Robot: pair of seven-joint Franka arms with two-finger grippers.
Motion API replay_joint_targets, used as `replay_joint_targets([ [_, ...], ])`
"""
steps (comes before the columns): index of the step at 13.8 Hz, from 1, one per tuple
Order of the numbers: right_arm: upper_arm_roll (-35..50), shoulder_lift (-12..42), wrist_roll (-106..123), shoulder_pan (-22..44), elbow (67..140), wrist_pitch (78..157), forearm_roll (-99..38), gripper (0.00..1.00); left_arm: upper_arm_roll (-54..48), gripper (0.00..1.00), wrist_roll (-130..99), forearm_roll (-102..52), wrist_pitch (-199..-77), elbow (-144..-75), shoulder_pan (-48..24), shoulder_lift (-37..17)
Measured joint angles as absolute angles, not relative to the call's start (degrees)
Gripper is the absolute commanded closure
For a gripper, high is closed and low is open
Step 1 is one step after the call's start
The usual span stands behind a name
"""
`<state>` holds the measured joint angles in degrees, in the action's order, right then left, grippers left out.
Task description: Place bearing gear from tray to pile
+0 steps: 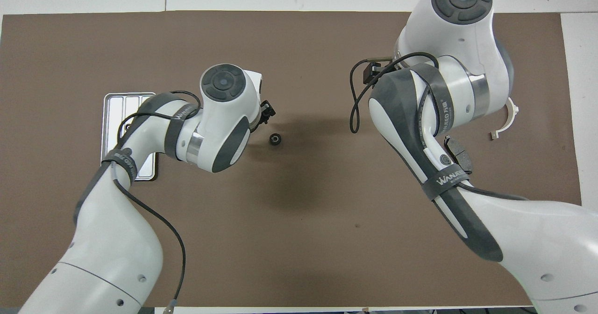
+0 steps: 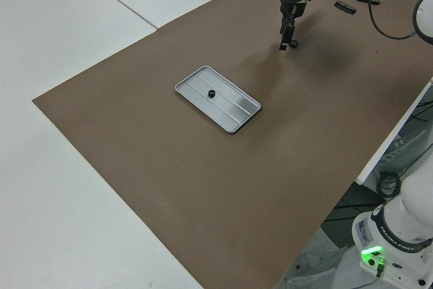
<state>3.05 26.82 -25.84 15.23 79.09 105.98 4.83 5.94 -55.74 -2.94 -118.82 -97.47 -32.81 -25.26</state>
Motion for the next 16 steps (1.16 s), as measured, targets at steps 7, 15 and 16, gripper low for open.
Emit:
replay_joint_targets([
  [7, 4.26, 33.00, -52.54, 26.00, 74.36, 108.84, 4.83, 0.00, 6.32, 0.00, -22.42, -2.79, -117.58, -106.80, -12.40, -16.30],
  [15, 4.25, 39.90, -66.81, 33.72, 73.37, 115.46, 4.85, 0.00, 6.15, 0.26, -7.24, -2.79, -127.76, -111.55, -6.46, -16.44],
  [16, 4.23, 40.57, -67.46, 34.27, 73.35, 116.14, 4.85, 0.00, 6.15, 0.29, -6.54, -2.79, -128.16, -111.85, -6.14, -16.48],
])
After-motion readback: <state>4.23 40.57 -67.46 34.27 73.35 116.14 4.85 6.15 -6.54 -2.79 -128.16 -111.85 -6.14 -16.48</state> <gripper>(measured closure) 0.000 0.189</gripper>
